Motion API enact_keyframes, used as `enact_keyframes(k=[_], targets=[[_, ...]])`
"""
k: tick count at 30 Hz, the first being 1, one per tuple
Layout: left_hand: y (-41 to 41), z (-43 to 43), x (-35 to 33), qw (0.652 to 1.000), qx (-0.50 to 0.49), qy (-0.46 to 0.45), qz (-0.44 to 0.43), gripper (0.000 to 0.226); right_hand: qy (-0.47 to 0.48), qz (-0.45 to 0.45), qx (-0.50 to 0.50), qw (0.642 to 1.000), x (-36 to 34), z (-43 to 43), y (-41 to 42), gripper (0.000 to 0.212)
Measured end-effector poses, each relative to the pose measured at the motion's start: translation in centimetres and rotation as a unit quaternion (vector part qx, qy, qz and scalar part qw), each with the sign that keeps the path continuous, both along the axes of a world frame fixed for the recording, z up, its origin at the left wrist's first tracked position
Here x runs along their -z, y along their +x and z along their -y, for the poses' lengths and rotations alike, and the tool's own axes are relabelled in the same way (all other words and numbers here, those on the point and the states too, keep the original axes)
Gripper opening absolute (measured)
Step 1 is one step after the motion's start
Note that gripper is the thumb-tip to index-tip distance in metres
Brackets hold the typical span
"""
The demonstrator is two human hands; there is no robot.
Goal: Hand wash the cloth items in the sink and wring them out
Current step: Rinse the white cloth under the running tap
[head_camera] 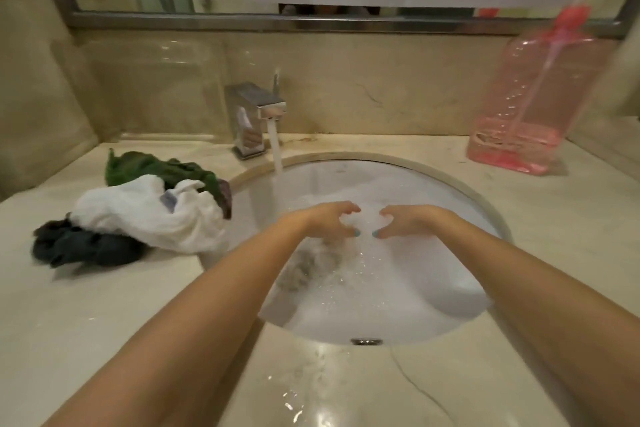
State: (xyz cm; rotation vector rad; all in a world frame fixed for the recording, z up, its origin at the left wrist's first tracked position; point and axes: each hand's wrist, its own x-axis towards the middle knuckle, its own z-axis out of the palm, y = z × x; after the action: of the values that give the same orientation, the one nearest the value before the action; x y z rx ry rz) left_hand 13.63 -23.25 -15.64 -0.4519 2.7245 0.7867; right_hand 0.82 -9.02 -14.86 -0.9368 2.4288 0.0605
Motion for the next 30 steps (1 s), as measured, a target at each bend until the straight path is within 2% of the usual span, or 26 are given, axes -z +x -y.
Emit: enact_keyframes(k=[1,3,5,6,8,10,12,15,17,19,20,21,23,25,27,28,30], targets=[[-0.9,-0.3,0.7,1.0,0.004,0.014,0.018,0.067,0.005,0.017,0.008,1.0,0.2,-0.6,-0.2,0.073],[-1.8,-0.5,2.1,0.996,0.022,-0.054,0.067,0.064,-0.017,0.09,0.034,0.995,0.8,-0.6,-0.2,0.06],[-1.8,-0.3,2.6,0.984,0.034,-0.147,0.09,0.046,-0.051,0.183,0.056,0.98,1.5,0.1,0.3,0.05],[-1.5,-0.2,2.4,0.983,0.029,-0.161,0.088,0.039,-0.053,0.205,0.046,0.976,1.8,0.6,0.8,0.046],[-0.9,0.4,1.8,0.989,0.007,-0.132,0.061,0.023,-0.047,0.191,0.001,0.98,2.1,1.5,2.0,0.046],[-0.1,1.2,1.3,0.997,-0.031,-0.064,0.02,0.009,-0.056,0.163,-0.052,0.984,2.2,2.2,2.9,0.043],[0.9,2.0,0.8,0.996,-0.074,0.034,-0.019,0.006,-0.089,0.185,-0.061,0.977,2.5,2.6,3.2,0.038],[1.9,1.9,-0.2,0.982,-0.115,0.144,-0.037,0.017,-0.122,0.212,-0.077,0.967,2.6,2.6,3.7,0.037],[2.2,1.7,-0.4,0.981,-0.12,0.15,0.013,0.021,-0.11,0.208,-0.066,0.97,2.7,2.4,3.8,0.032],[3.0,2.0,-0.1,0.981,-0.124,0.138,0.062,0.021,-0.098,0.202,-0.053,0.973,2.8,2.3,4.0,0.013],[3.5,2.3,0.0,0.979,-0.13,0.142,0.073,0.021,-0.103,0.212,-0.043,0.971,2.8,2.5,4.2,0.011],[4.0,2.6,0.1,0.975,-0.14,0.154,0.079,0.021,-0.111,0.233,-0.039,0.965,2.8,2.6,4.4,0.015],[4.9,2.9,0.1,0.969,-0.158,0.168,0.088,0.027,-0.127,0.261,-0.03,0.956,2.9,2.8,4.8,0.037],[5.4,2.9,0.1,0.971,-0.163,0.144,0.1,0.025,-0.101,0.265,-0.038,0.958,2.9,2.9,5.4,0.042],[5.5,2.7,0.1,0.975,-0.157,0.122,0.099,0.014,-0.046,0.218,-0.092,0.971,2.7,2.7,5.8,0.02],[5.5,2.5,0.0,0.976,-0.152,0.123,0.091,0.011,-0.048,0.178,-0.112,0.977,2.6,2.6,5.7,0.015],[5.6,2.3,-0.6,0.977,-0.143,0.144,0.06,0.011,-0.111,0.139,-0.128,0.976,1.8,2.2,5.4,0.017]])
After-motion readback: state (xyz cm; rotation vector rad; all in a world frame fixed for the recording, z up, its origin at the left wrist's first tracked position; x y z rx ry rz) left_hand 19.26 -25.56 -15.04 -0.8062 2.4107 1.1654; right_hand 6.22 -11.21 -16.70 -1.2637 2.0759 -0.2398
